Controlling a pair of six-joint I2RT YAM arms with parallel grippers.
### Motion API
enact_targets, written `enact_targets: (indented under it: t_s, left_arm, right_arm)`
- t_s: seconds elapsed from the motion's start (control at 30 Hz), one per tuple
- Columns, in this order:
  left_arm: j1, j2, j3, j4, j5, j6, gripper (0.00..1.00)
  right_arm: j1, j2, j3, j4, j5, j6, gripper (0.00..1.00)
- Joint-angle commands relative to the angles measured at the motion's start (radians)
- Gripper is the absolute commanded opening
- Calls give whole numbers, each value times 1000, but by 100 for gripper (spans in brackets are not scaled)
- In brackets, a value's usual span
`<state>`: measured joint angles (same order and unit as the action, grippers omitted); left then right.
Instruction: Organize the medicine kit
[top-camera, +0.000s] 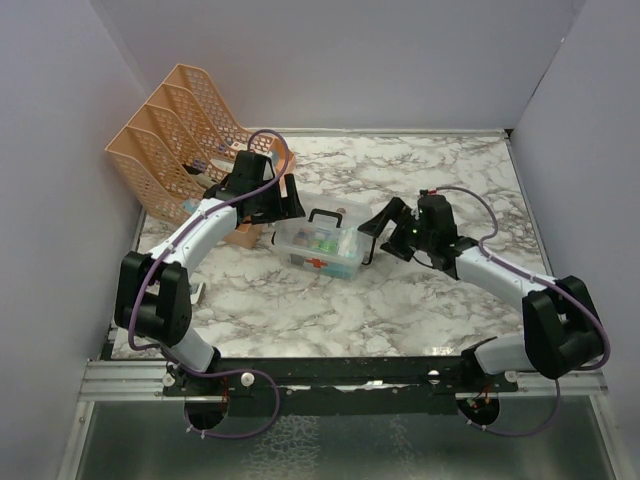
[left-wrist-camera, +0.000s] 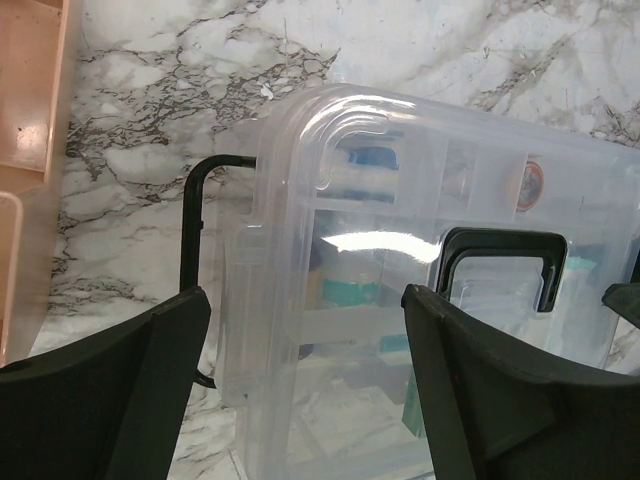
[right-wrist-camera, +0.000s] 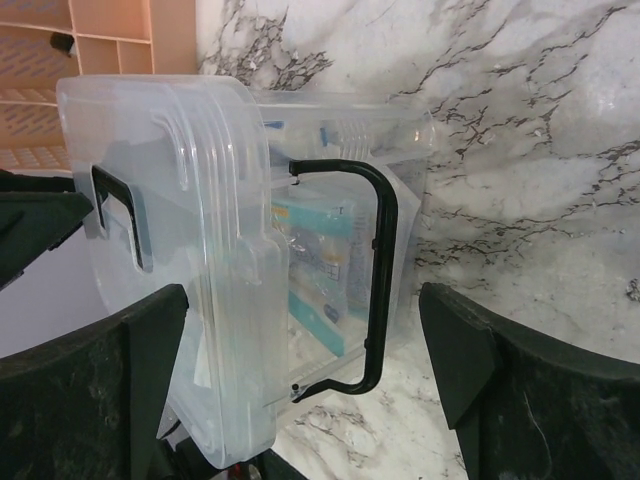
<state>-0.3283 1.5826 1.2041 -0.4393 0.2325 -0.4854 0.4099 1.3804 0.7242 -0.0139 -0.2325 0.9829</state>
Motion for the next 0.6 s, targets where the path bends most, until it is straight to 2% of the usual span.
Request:
enact_targets:
  t_s: [0.0, 0.27, 0.57]
  left_arm:
    - [2, 51, -21, -69, -47, 25, 80]
    - [0, 51, -28, -69, -30, 24, 80]
    - [0, 51, -20, -70, -11, 28, 80]
  right_arm:
    - [0, 24, -115, 69, -43, 60, 100]
    - [0, 64, -207, 365, -168, 149, 100]
    - [0, 145, -260, 598, -176, 192, 100]
